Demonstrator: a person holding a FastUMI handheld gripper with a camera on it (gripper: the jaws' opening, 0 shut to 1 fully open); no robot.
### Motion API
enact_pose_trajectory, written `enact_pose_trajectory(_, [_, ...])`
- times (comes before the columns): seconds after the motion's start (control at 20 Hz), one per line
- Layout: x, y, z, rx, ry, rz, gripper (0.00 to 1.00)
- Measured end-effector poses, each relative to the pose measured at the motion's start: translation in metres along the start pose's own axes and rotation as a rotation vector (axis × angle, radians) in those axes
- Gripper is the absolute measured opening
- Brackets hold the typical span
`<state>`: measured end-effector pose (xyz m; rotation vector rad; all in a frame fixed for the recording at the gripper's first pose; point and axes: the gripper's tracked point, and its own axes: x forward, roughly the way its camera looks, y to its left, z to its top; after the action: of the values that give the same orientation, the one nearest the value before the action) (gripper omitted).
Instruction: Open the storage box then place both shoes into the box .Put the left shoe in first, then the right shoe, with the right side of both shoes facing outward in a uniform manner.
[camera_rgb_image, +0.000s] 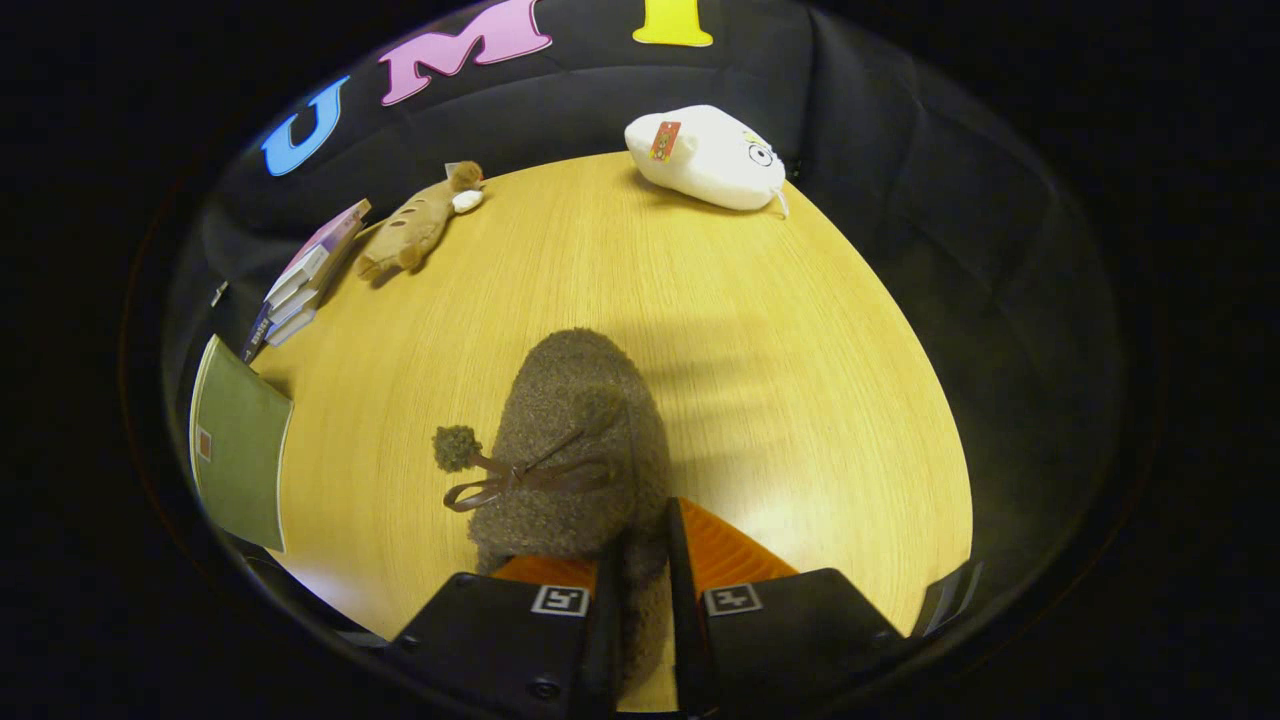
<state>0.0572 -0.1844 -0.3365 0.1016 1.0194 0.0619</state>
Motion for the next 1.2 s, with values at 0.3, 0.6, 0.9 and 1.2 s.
enact_pose_trajectory(0.3, [-0.006, 0.012, 0.004, 0.134, 0.005, 0.029, 0.05])
enact_pose_trajectory(0.6, [-0.072, 0.055, 0.021, 0.247, -0.092, 0.021, 0.05])
enact_pose_trajectory(0.9, [-0.139, 0.139, 0.026, 0.262, -0.172, 0.057, 0.05])
enact_pose_trajectory(1.2, [-0.184, 0.25, 0.04, 0.256, -0.213, 0.17, 0.05])
